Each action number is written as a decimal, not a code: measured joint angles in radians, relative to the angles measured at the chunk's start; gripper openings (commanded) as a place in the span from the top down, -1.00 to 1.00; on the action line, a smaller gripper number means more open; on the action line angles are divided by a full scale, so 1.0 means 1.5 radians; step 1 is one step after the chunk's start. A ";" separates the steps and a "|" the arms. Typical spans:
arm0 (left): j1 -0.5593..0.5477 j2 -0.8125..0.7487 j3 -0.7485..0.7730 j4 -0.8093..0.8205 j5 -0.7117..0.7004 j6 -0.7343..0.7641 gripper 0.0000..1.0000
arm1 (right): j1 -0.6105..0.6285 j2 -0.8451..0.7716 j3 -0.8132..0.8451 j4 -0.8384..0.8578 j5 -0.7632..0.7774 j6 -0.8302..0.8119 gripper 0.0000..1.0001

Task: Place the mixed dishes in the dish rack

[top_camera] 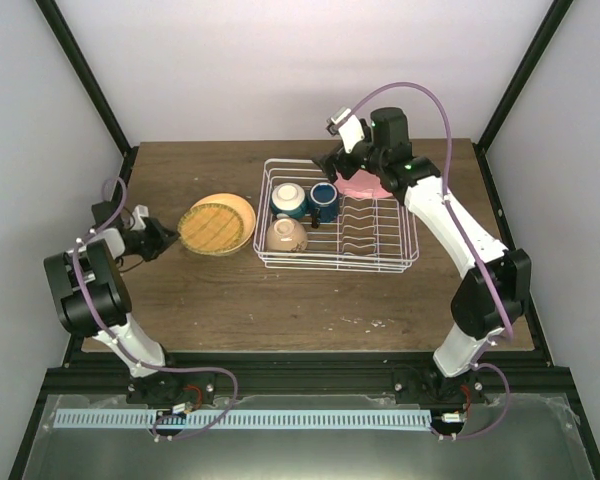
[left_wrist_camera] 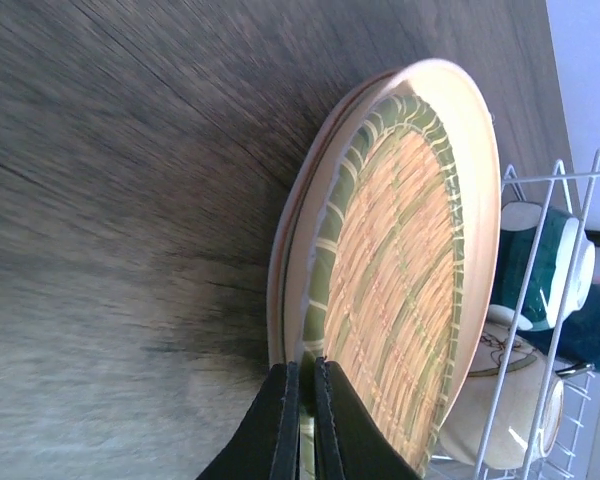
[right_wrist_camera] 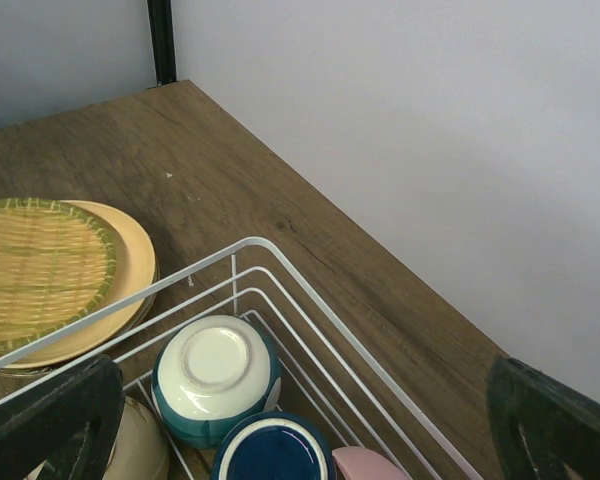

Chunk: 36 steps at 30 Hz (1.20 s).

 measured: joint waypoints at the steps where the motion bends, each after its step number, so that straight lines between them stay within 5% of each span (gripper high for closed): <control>1: 0.006 -0.006 0.000 -0.006 -0.002 0.005 1.00 | 0.000 0.001 0.000 0.000 -0.001 0.000 -1.00; 11: 0.045 -0.062 -0.004 -0.052 -0.042 0.036 0.98 | 0.001 0.053 0.056 -0.024 -0.011 -0.013 -1.00; 20: 0.045 -0.062 -0.012 -0.076 -0.073 0.052 0.25 | 0.003 0.057 0.061 -0.035 -0.014 -0.025 -1.00; 36: 0.023 -0.040 0.011 -0.032 -0.072 0.022 0.15 | 0.010 0.083 0.067 -0.039 -0.017 -0.028 -1.00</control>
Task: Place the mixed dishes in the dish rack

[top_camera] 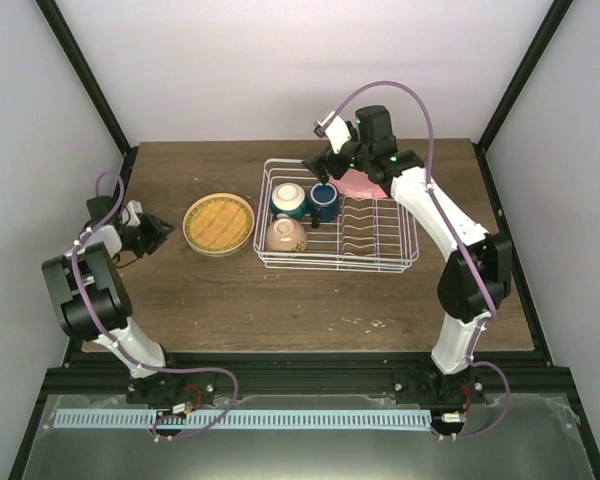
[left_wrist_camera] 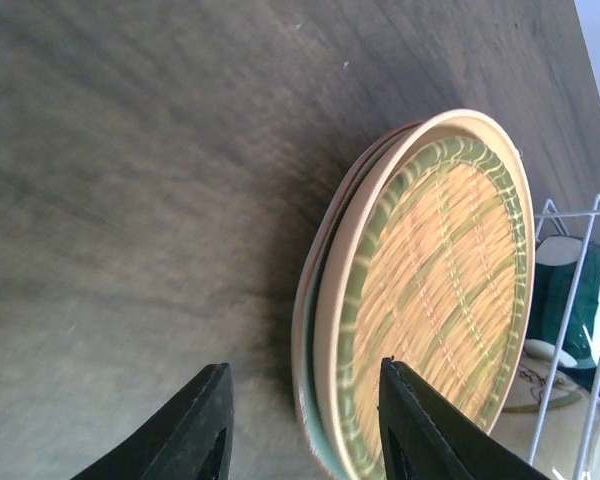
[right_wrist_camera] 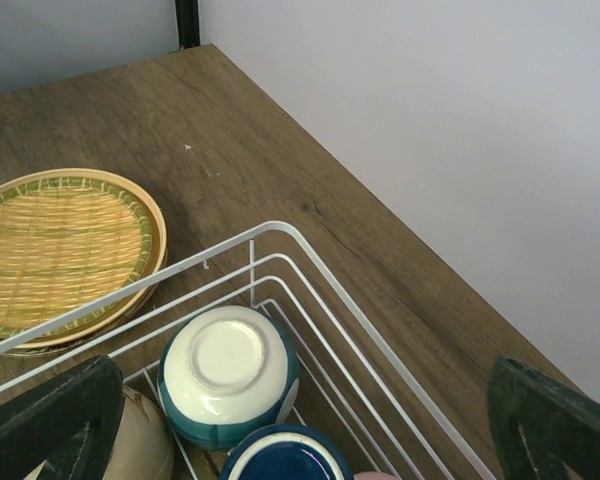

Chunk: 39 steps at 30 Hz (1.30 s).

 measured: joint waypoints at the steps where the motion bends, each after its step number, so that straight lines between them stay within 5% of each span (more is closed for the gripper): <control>1: -0.008 0.009 0.009 0.001 -0.006 0.000 0.15 | 0.003 0.003 0.004 -0.001 0.000 0.000 -1.00; 9: -0.097 0.090 0.116 -0.006 -0.080 0.005 0.17 | 0.017 0.008 0.014 -0.014 0.008 0.000 -1.00; 26: -0.141 0.172 0.188 -0.040 -0.177 0.040 0.35 | 0.017 0.008 0.015 -0.025 0.042 0.001 -1.00; 39: -0.159 0.180 0.204 -0.049 -0.193 0.080 1.00 | 0.017 0.008 0.015 -0.026 0.050 0.001 -1.00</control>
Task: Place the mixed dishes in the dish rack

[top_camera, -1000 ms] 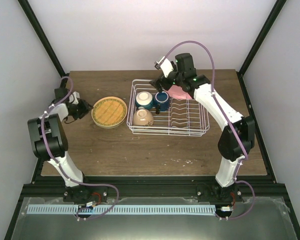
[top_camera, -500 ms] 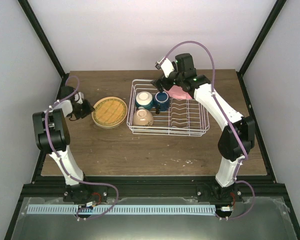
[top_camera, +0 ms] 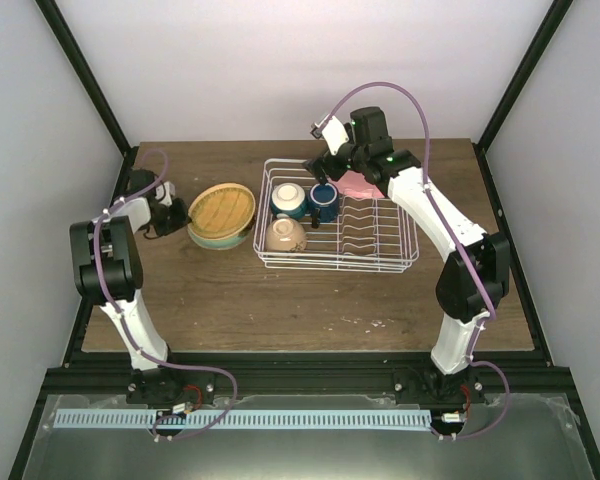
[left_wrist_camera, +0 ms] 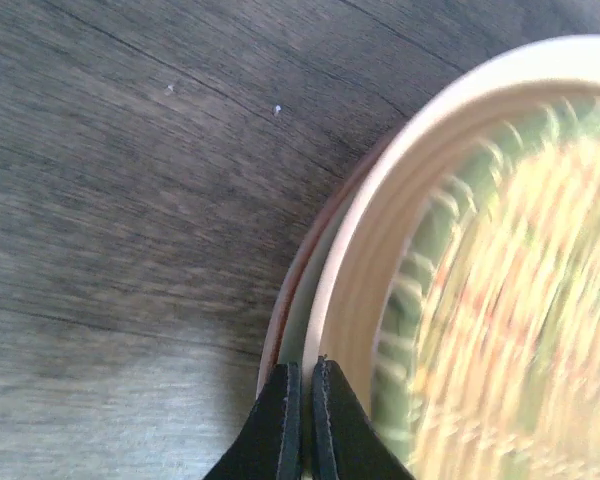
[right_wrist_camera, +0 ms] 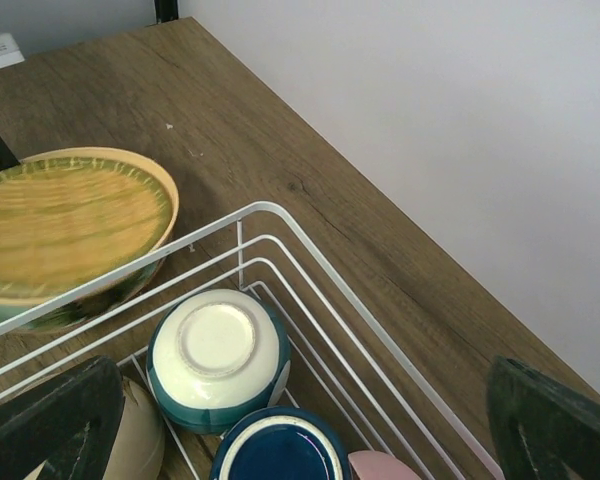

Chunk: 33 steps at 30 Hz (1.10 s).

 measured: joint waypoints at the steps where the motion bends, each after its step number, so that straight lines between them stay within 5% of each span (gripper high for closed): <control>1: -0.003 0.000 0.000 -0.004 0.002 -0.002 1.00 | 0.000 0.000 0.000 0.000 0.001 0.000 -1.00; 15: -0.009 -0.003 0.005 -0.012 -0.017 -0.002 1.00 | 0.000 0.000 0.000 -0.006 0.004 0.000 -1.00; 33: 0.041 -0.135 0.024 -0.096 -0.048 0.001 1.00 | 0.006 0.002 0.000 -0.014 -0.028 0.015 -1.00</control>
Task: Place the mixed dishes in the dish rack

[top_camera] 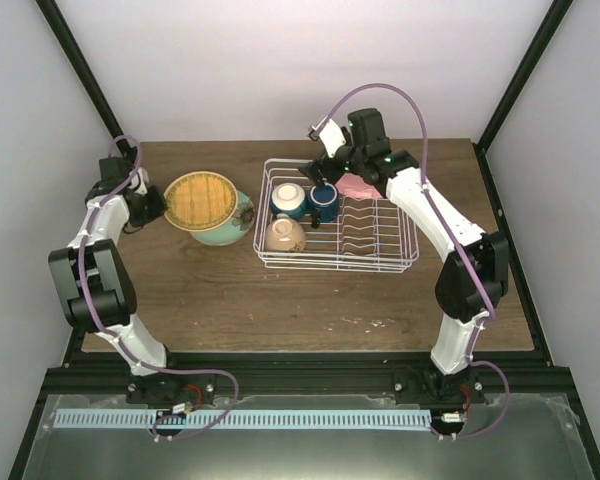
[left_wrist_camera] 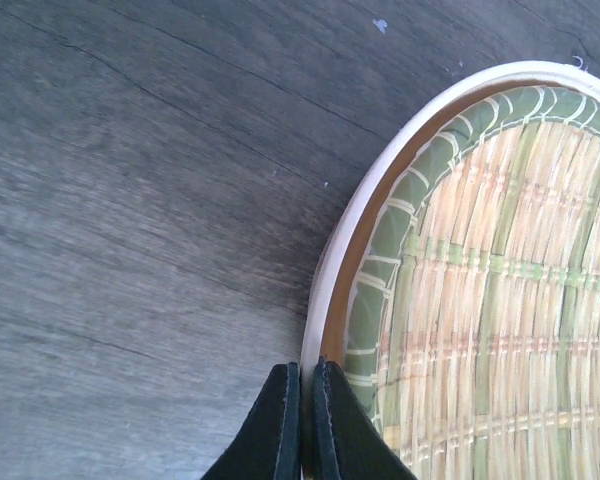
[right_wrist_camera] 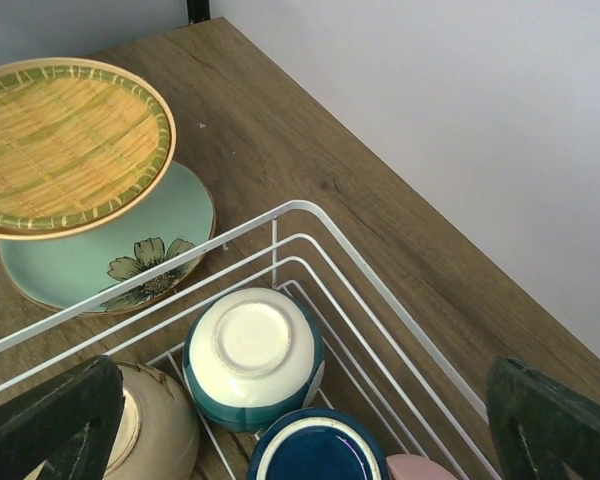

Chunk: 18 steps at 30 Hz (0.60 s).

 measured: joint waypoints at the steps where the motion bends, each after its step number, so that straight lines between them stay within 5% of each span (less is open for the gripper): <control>1: 0.003 -0.006 0.000 -0.003 0.000 0.002 1.00 | 0.001 0.001 0.000 0.000 -0.002 0.000 -1.00; 18: -0.002 -0.207 -0.224 -0.084 0.002 0.028 1.00 | 0.002 0.006 0.000 -0.015 -0.026 0.000 -1.00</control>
